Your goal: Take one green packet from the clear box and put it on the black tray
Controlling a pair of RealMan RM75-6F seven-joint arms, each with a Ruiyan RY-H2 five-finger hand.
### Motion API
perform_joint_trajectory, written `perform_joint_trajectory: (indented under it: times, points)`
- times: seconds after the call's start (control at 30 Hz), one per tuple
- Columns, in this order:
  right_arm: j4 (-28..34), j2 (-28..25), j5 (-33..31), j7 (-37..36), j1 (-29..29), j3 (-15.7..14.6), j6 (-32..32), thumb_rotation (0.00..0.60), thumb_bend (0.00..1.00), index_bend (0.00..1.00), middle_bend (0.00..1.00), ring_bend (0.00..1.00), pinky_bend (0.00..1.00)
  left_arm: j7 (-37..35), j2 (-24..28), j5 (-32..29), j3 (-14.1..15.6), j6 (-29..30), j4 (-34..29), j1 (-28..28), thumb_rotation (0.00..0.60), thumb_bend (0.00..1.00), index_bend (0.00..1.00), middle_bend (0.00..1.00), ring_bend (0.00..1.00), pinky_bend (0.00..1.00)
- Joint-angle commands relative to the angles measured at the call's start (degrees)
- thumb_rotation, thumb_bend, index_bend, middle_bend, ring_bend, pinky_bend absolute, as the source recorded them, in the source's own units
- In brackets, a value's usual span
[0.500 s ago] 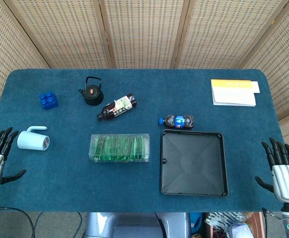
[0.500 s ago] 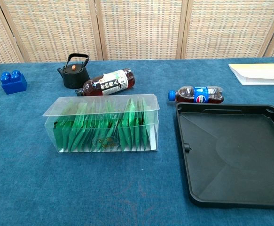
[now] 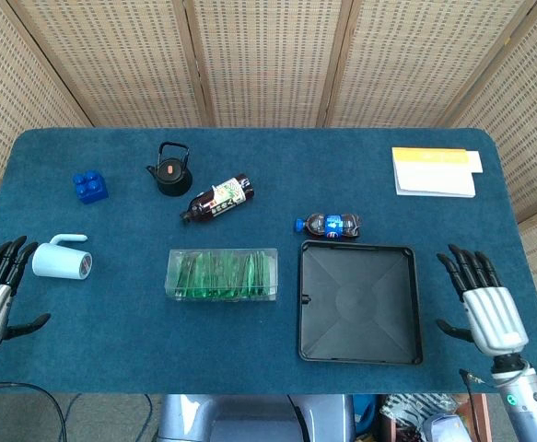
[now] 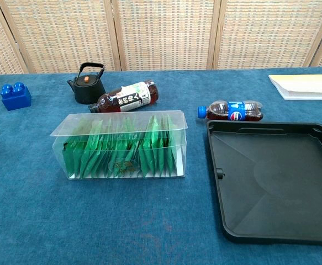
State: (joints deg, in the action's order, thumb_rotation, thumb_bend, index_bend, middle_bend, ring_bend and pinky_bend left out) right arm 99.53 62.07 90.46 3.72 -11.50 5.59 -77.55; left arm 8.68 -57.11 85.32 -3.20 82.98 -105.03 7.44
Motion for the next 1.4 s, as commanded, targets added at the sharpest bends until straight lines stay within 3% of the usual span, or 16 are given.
perform_joint_trajectory:
  times: [0.03, 0.3, 0.53, 0.7, 0.9, 1.13, 1.4]
  points:
    - [6.8, -3.9, 0.3, -5.8, -10.3, 3.9, 11.9, 0.600, 0.00, 0.07, 0.00, 0.00, 0.00, 0.2, -0.3, -0.6, -0.4, 0.0, 0.1, 0.2, 0.600, 0.08, 0.00, 0.00, 0.00, 0.00]
    - [10.3, 0.3, -10.6, -5.1, -25.9, 10.5, 29.8, 0.600, 0.06, 0.13, 0.00, 0.00, 0.00, 0.2, -0.7, -2.7, -1.3, -0.3, 0.7, 0.5, 0.600, 0.08, 0.00, 0.00, 0.00, 0.00]
    - [7.5, 8.8, -22.7, 2.1, -34.9, 11.6, 36.2, 0.600, 0.24, 0.16, 0.00, 0.00, 0.00, -0.5, -0.6, -2.2, -1.2, -0.4, 1.0, 0.7, 0.600, 0.08, 0.00, 0.00, 0.00, 0.00]
    - [2.6, 17.4, -32.6, 9.9, -41.7, 11.5, 35.6, 0.600, 0.30, 0.17, 0.00, 0.00, 0.00, -0.2, -0.6, -2.6, -1.1, -0.9, 0.8, 0.9, 0.600, 0.08, 0.00, 0.00, 0.00, 0.00]
    - [0.3, 23.1, -41.0, 17.7, -46.1, 10.4, 30.9, 0.600, 0.33, 0.20, 0.00, 0.00, 0.00, -0.4, -0.5, -3.0, -1.1, -1.0, 0.8, 0.9, 0.600, 0.08, 0.00, 0.00, 0.00, 0.00]
    - [-1.4, 26.1, -45.5, 21.5, -48.1, 9.5, 27.8, 0.600, 0.37, 0.21, 0.00, 0.00, 0.00, -1.0, -0.2, -3.4, -1.2, -1.2, 0.8, 0.9, 0.600, 0.08, 0.00, 0.00, 0.00, 0.00]
    - [-3.6, 28.4, -46.1, 23.5, -48.8, 7.6, 25.6, 0.600, 0.44, 0.24, 0.00, 0.00, 0.00, -2.2, 0.3, -3.5, -1.2, -1.5, 0.8, 1.1, 0.600, 0.08, 0.00, 0.00, 0.00, 0.00]
